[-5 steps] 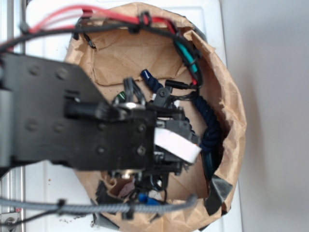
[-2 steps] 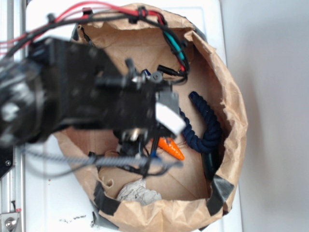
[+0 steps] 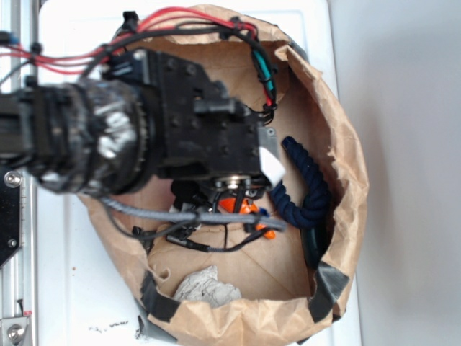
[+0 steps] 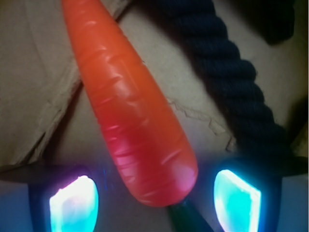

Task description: Grab the carrot.

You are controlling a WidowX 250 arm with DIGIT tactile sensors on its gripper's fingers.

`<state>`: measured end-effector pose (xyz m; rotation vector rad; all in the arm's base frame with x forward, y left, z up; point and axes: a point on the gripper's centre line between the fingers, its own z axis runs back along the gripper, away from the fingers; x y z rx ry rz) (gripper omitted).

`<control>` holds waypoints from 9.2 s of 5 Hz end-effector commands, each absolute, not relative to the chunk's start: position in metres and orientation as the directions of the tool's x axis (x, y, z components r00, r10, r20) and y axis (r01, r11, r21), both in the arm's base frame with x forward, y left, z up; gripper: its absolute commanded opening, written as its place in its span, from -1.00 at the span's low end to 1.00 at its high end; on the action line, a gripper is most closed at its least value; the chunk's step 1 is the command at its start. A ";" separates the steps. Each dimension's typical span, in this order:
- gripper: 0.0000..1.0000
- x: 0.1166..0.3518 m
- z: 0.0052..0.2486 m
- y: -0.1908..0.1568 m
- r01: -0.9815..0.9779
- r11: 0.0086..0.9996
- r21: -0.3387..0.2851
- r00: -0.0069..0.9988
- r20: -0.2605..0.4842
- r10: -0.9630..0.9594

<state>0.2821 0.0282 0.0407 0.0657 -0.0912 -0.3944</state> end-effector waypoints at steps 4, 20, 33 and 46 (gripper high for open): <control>-1.00 0.293 0.054 0.010 0.327 0.944 0.051 0.927 0.175 -0.331; 1.00 0.396 0.055 -0.004 0.569 0.810 0.142 0.782 0.210 -0.586; 1.00 0.329 0.119 0.019 0.473 0.869 -0.148 0.862 0.284 -0.420; 1.00 0.313 0.068 -0.003 0.294 0.956 0.006 0.901 0.330 -0.280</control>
